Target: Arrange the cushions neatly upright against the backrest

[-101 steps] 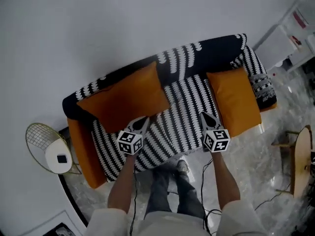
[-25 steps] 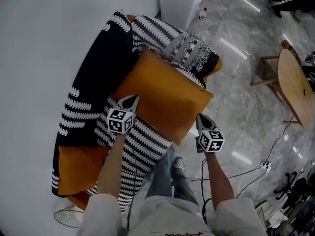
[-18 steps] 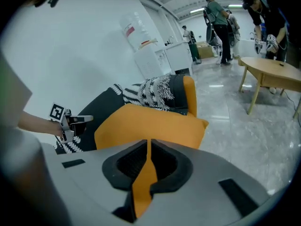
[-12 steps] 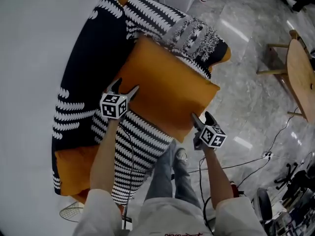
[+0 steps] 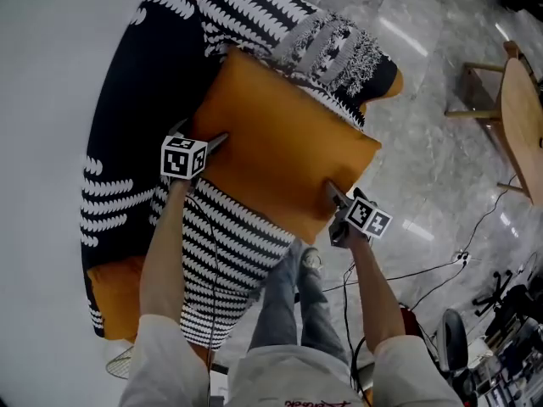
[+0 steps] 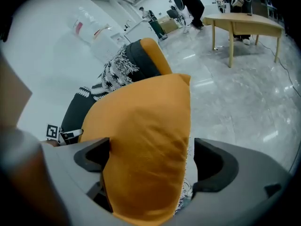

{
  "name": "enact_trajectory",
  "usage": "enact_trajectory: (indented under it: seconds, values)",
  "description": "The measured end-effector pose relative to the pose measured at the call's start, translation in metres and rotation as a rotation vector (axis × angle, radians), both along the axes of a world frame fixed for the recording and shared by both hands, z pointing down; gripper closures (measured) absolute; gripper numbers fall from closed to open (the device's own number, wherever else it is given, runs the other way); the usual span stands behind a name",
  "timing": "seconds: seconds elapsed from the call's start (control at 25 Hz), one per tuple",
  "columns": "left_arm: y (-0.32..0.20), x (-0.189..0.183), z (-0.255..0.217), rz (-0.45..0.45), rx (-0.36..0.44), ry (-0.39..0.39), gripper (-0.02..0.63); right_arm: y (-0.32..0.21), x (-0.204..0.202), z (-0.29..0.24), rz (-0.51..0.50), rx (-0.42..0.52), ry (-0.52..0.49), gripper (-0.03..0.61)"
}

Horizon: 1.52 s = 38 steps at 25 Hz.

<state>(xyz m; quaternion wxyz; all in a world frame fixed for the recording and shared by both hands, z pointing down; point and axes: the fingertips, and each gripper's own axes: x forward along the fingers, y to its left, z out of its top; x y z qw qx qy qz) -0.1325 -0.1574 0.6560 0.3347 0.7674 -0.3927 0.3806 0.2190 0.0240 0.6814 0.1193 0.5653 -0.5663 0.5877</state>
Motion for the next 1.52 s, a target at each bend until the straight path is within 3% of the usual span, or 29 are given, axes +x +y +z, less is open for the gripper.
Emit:
enact_trajectory:
  seconds: [0.2, 0.44, 0.64, 0.68, 0.76, 0.84, 0.96, 1.28, 1.52]
  values:
    - [0.011, 0.011, 0.017, 0.001, -0.030, 0.010, 0.124, 0.010, 0.006, 0.010, -0.028, 0.009, -0.005, 0.055]
    - [0.028, 0.033, 0.041, 0.042, -0.079, 0.088, 0.124, 0.023, 0.018, 0.027, -0.071, 0.003, -0.039, 0.061]
    - [0.024, 0.034, 0.050, 0.086, -0.131, 0.123, 0.127, 0.014, 0.009, 0.032, -0.101, 0.013, -0.028, 0.169]
    - [0.025, 0.030, 0.046, 0.099, -0.137, 0.134, 0.144, 0.011, 0.000, 0.028, -0.110, 0.022, -0.024, 0.206]
    - [0.021, 0.021, 0.030, 0.140, -0.135, 0.167, 0.278, 0.003, -0.020, 0.014, -0.133, 0.042, -0.017, 0.278]
    - [0.020, 0.017, 0.014, 0.182, -0.117, 0.195, 0.371, -0.003, -0.033, 0.003, -0.158, 0.062, -0.014, 0.336]
    - [0.037, 0.028, 0.001, 0.193, -0.083, 0.211, 0.426, 0.010, -0.029, -0.005, -0.186, 0.083, -0.013, 0.391]
    - [0.073, 0.043, -0.041, 0.082, -0.030, 0.281, 0.438, 0.011, 0.003, -0.046, -0.270, 0.186, 0.053, 0.417]
    - [0.137, -0.024, -0.068, -0.182, 0.099, 0.321, 0.437, -0.019, -0.041, -0.075, -0.514, 0.310, 0.086, 0.416]
